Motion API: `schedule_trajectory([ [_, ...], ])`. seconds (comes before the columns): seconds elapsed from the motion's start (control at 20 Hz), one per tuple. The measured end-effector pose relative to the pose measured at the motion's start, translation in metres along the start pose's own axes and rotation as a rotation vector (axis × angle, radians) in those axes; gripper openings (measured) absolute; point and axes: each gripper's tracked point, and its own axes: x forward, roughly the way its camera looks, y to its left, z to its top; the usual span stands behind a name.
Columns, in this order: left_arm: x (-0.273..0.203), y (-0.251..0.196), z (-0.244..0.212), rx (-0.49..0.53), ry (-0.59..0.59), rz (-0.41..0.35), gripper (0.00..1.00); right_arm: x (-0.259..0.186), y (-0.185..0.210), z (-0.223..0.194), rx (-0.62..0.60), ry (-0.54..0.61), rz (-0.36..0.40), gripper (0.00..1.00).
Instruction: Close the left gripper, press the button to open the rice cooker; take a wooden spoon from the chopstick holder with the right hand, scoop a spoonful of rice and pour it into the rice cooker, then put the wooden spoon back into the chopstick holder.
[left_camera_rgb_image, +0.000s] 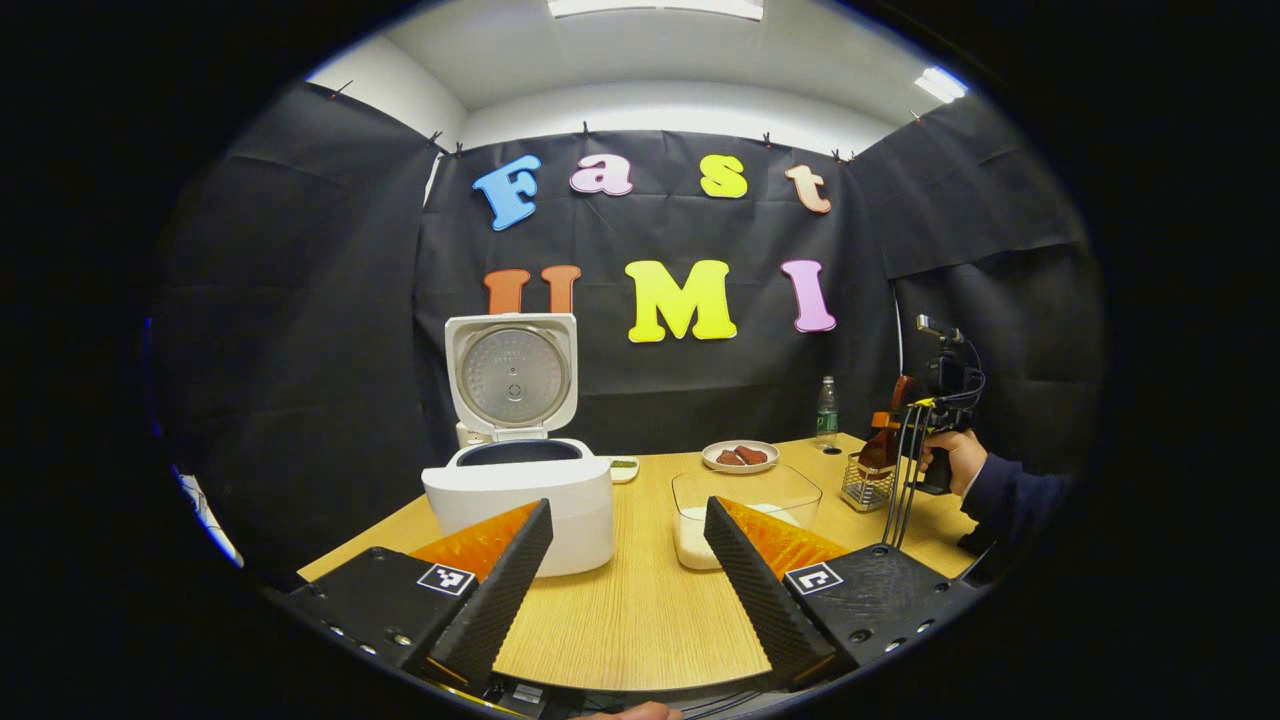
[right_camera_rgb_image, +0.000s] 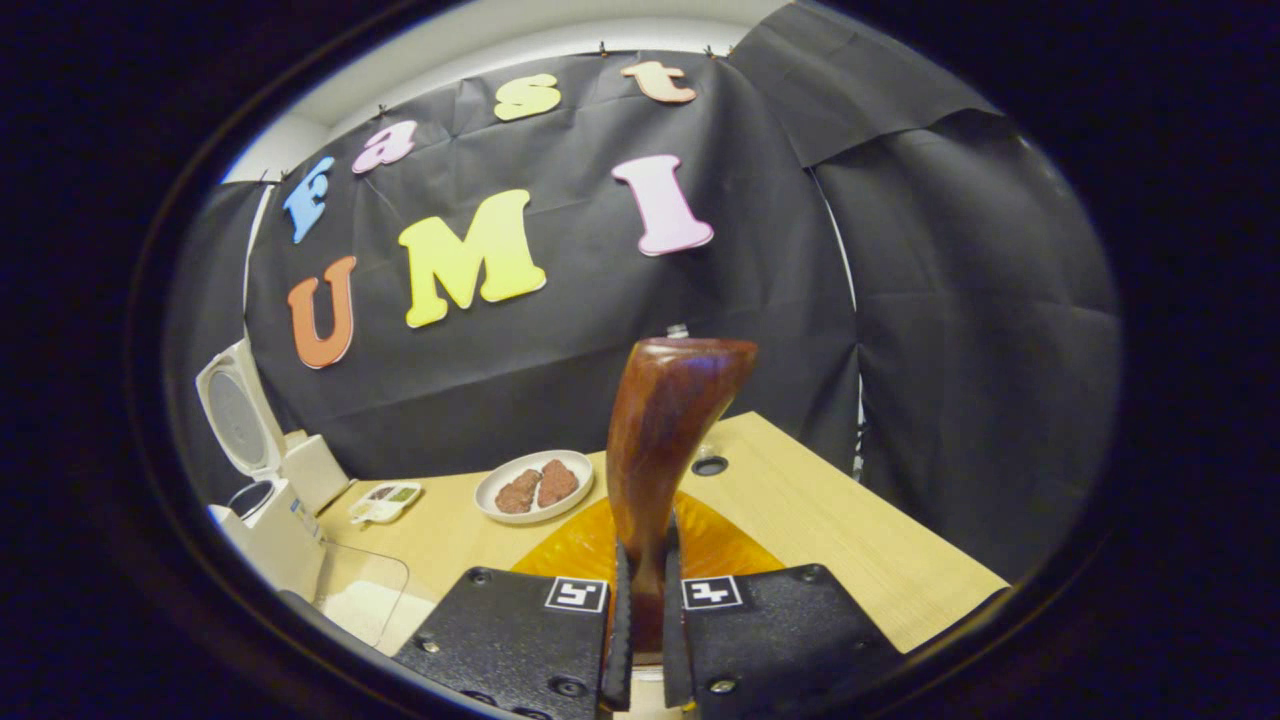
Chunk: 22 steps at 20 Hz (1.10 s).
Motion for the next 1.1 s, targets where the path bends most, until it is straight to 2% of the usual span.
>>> schedule_trajectory([
  [0.25,-0.013,0.011,-0.001,-0.037,-0.009,0.008,0.96,-0.031,0.029,0.032,-0.047,-0.043,0.023,0.13],
  [0.6,-0.033,0.025,0.009,-0.057,-0.054,0.010,0.97,-0.068,0.098,0.058,-0.055,-0.099,0.080,0.13],
  [0.9,-0.042,0.036,0.008,-0.051,-0.052,0.018,0.97,-0.074,0.173,0.032,-0.090,-0.067,0.182,0.14],
  [1.1,-0.040,0.037,0.006,-0.055,-0.049,0.017,0.97,-0.069,0.203,0.002,-0.172,-0.069,0.178,0.13],
])
